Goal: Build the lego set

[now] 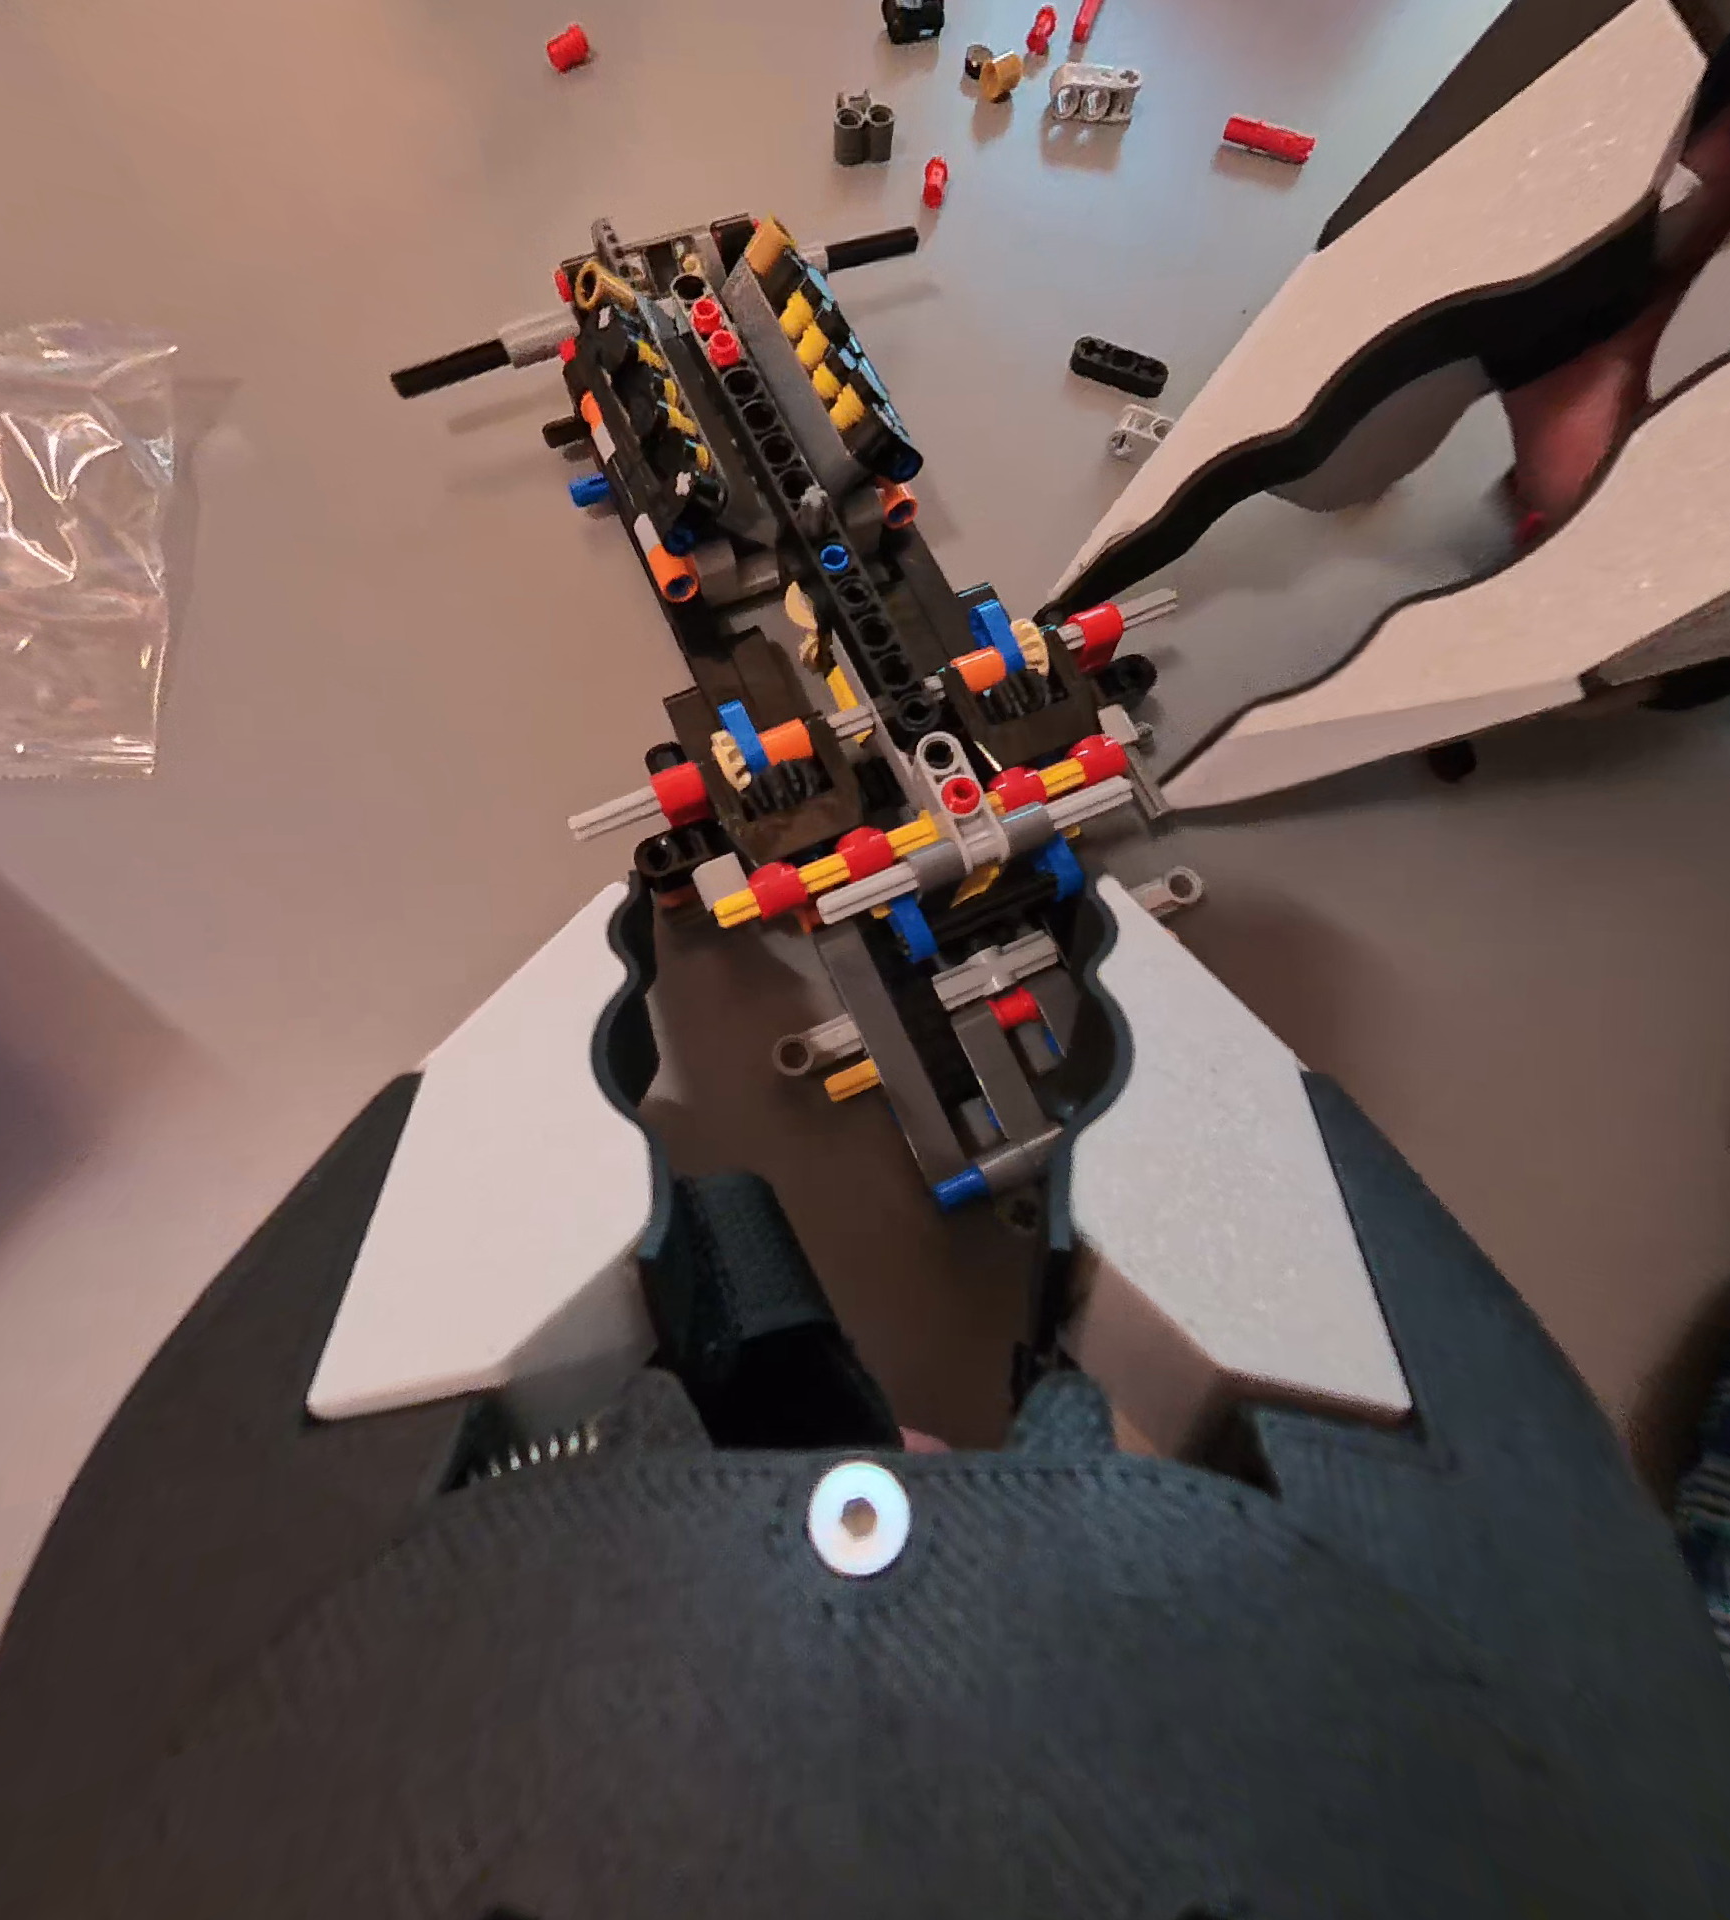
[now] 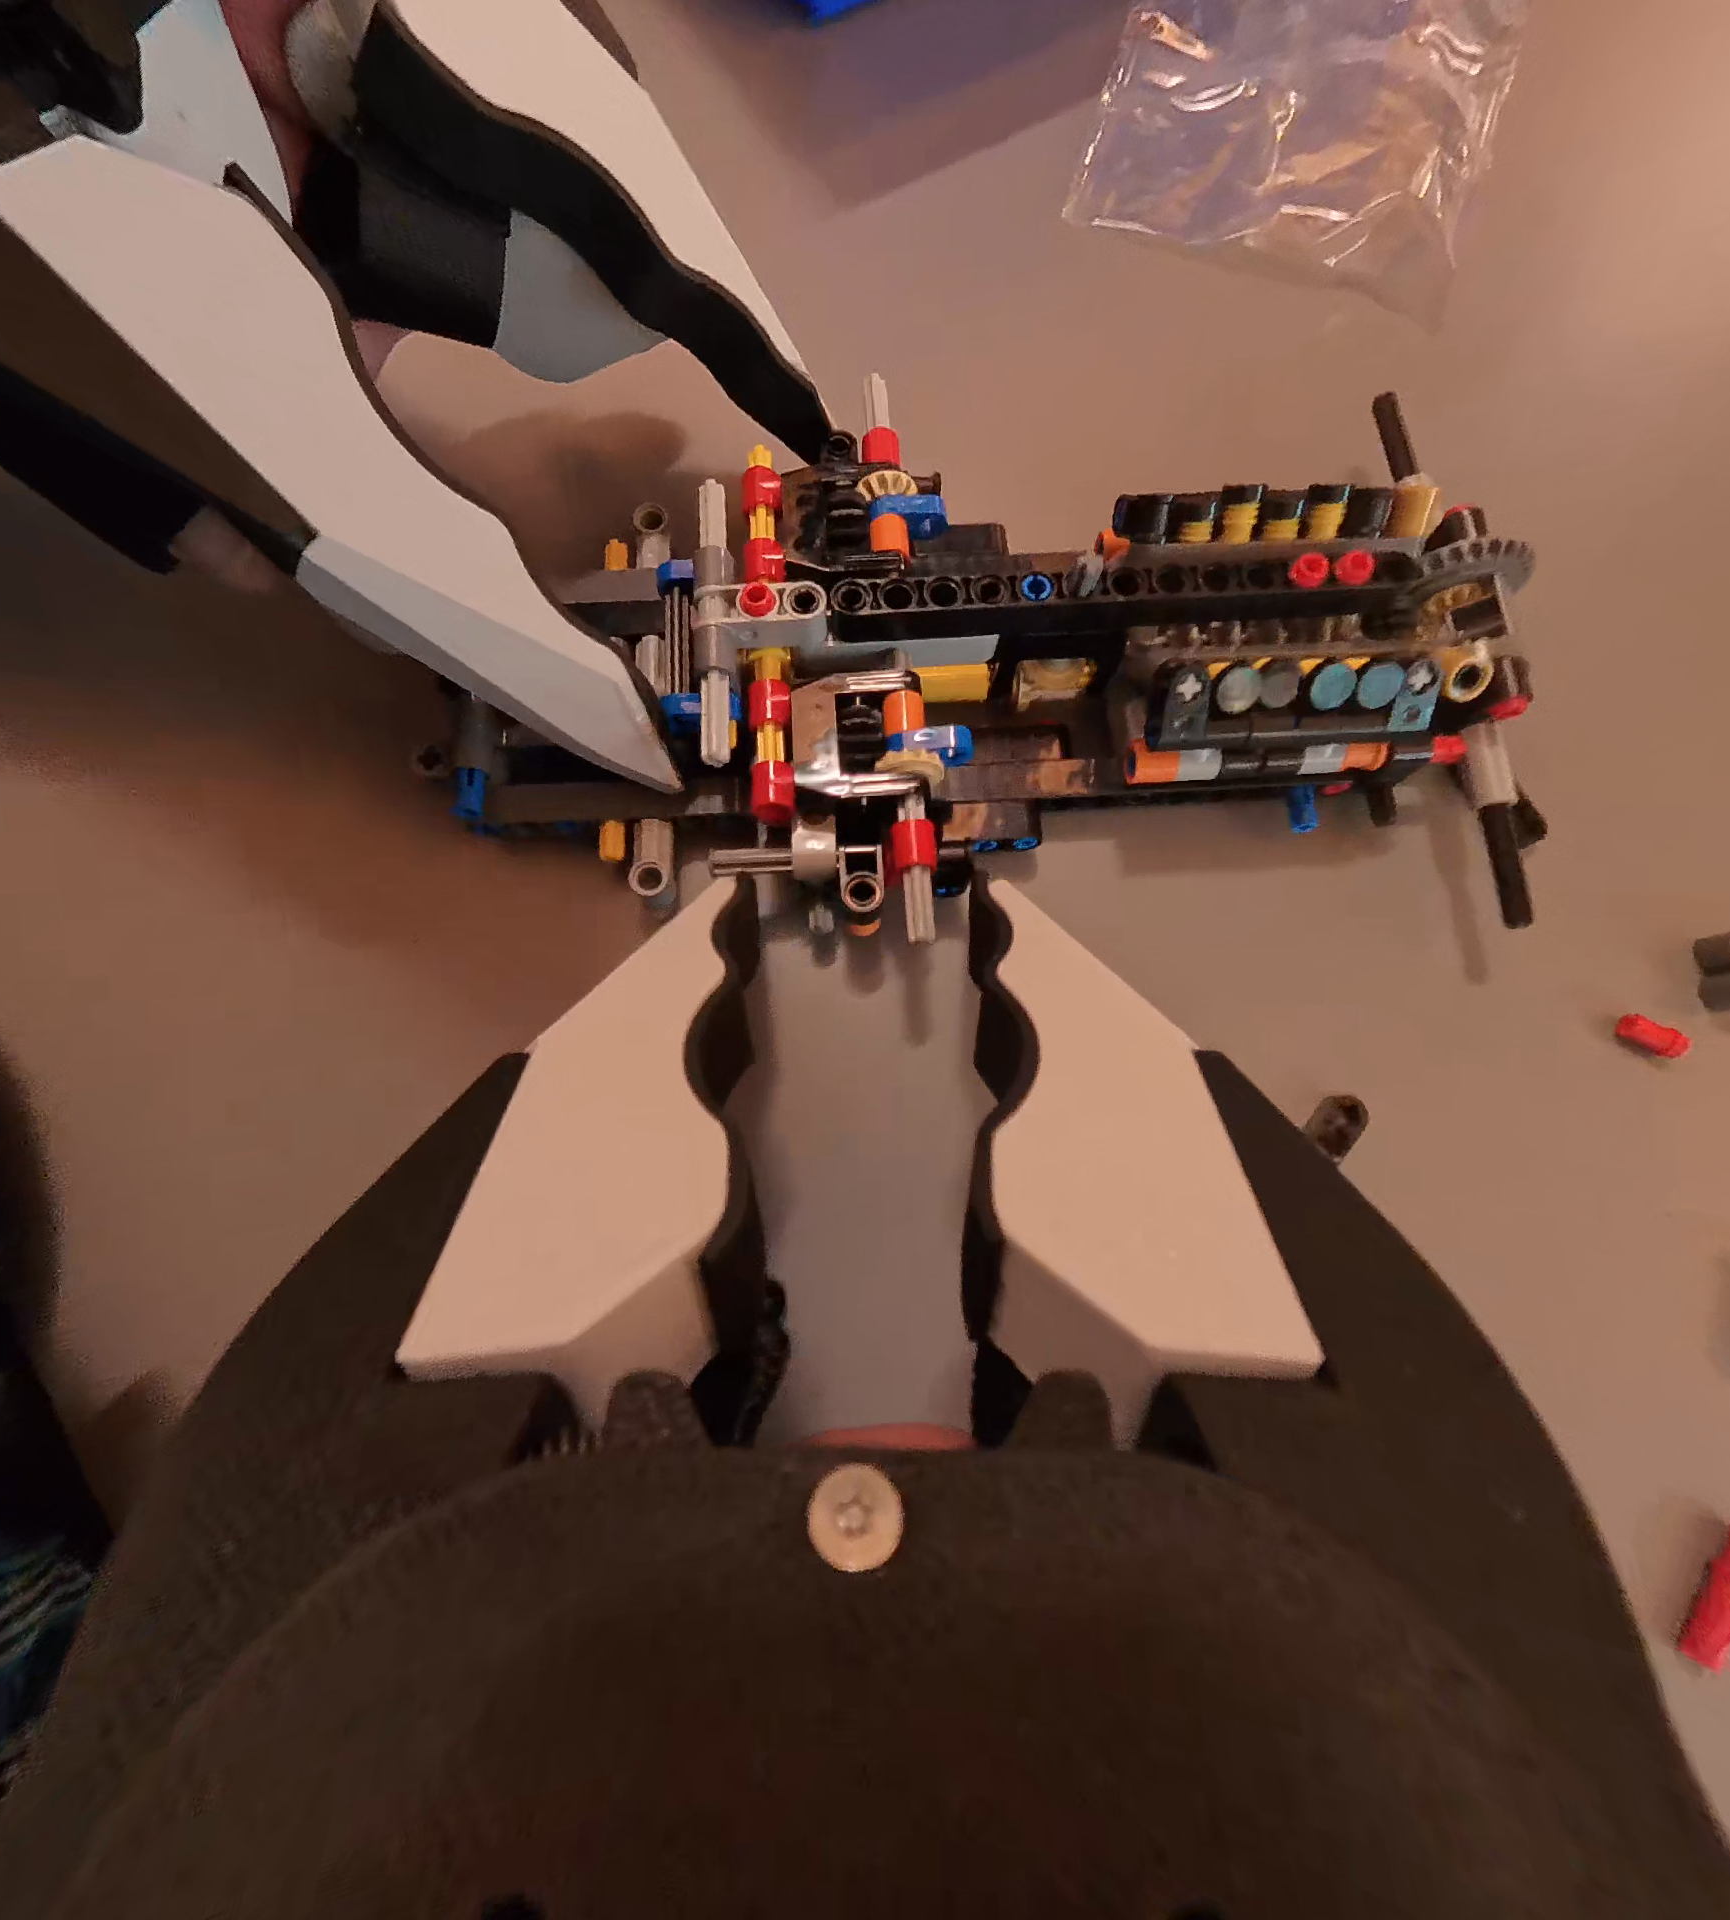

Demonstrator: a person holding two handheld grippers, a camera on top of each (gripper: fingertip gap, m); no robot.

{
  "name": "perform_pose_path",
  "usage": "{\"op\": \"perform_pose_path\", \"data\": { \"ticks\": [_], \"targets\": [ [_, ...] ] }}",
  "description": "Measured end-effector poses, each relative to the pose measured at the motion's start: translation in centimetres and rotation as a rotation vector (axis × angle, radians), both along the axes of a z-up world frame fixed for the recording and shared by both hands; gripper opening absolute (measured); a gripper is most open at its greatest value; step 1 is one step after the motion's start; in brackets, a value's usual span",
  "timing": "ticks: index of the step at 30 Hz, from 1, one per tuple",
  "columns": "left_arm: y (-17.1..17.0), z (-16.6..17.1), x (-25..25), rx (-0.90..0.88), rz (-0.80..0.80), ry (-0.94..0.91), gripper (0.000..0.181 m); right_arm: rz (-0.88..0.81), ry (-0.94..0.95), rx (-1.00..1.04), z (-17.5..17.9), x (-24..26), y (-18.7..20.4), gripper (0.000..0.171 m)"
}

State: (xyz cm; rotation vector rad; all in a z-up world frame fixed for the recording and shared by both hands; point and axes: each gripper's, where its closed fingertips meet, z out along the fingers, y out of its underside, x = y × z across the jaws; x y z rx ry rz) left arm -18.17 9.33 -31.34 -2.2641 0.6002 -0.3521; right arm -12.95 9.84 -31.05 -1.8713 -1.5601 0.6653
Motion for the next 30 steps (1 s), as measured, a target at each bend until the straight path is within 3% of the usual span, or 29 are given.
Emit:
{"op": "perform_pose_path", "data": {
  "ticks": [12,15,30],
  "targets": [
    [-0.04,-0.02,0.64,0.024,0.081,0.020,0.079,0.008,0.015,0.003,0.16,0.60,-0.43,0.041],
    [-0.08,0.00,0.82,0.025,0.105,0.021,0.079,0.022,0.025,-0.031,0.28,0.57,-0.71,0.048],
    [-0.22,-0.02,1.10,0.027,0.112,0.026,0.080,-0.047,0.019,-0.073,0.09,0.66,0.00,0.038]
  ]
}}
